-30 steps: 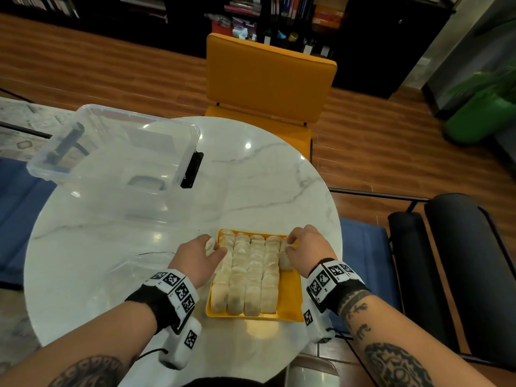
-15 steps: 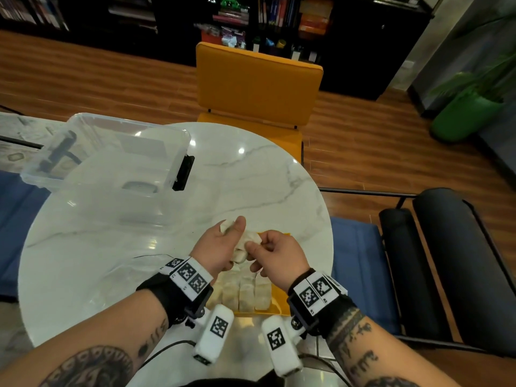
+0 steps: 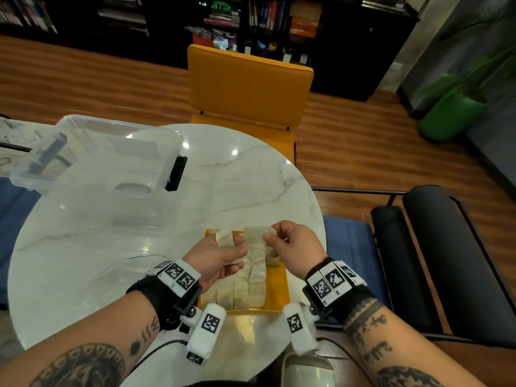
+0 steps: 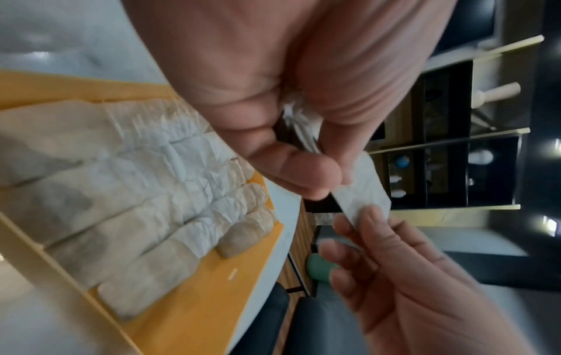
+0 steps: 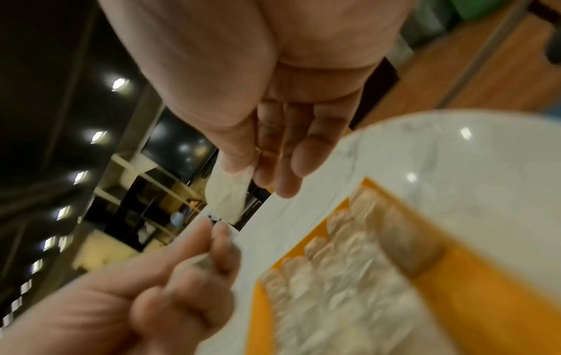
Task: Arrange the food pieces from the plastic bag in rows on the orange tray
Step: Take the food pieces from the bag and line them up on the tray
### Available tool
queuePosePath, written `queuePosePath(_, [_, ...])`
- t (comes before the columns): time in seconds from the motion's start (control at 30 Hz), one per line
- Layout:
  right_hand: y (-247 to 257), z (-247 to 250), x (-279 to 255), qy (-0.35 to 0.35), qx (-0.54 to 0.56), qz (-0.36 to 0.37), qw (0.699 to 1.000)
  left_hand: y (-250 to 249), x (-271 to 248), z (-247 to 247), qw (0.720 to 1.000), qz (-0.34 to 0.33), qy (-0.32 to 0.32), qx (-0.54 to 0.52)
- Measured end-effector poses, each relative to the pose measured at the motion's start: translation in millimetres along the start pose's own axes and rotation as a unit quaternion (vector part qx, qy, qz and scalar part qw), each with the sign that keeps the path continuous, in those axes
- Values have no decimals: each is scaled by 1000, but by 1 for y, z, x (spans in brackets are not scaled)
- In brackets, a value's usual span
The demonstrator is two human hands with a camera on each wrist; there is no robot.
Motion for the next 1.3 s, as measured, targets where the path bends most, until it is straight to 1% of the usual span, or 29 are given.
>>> queuePosePath(0.03, [-2,5,3,11,-64,20,998,1,2,2,1000,-9,-14,24])
queuePosePath(0.1, [-7,10,7,40,-162,41,985,2,4,8,992,-40,-48,111])
queuePosePath(0.17, [-11,10,9,77,-212,51,973,2,5,17,971,-70,-94,209])
queuePosePath(0.23, [-14,9,11,99,-245,50,963,2,6,29,945,-95,-133,284])
queuePosePath(0.33, [-20,10,14,102,-265,27,958,3,8,48,889,-119,-192,397])
queuePosePath(0.37, [-22,9,15,104,-268,21,957,3,10,54,874,-116,-206,425])
queuePosePath(0.43, [-25,5,16,117,-275,16,954,7,16,63,856,-101,-219,457])
queuePosePath(0.5, [-28,-2,18,142,-290,14,946,13,20,69,851,-84,-218,470])
queuePosePath(0.6, [-36,-13,21,179,-332,7,926,22,25,74,840,-60,-201,500])
queuePosePath(0.73, [-45,-23,26,195,-371,10,908,27,29,76,831,-57,-192,519])
queuePosePath(0.93, [-49,-33,42,163,-417,32,893,27,29,77,836,-59,-191,511])
queuePosePath(1.13, [-49,-38,52,122,-450,35,884,27,28,78,839,-61,-188,507])
queuePosePath(1.3, [-47,-38,52,119,-465,36,877,27,28,78,840,-60,-192,504])
Point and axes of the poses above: each hand's wrist, its own x-axis towards the middle knuckle, its own z-axis out of the back of the hand, y = z × x, the point moved 4 cm from there along x, towards the middle knuckle, and after that the axes turned 4 degrees about -y, right-handed, at the moved point
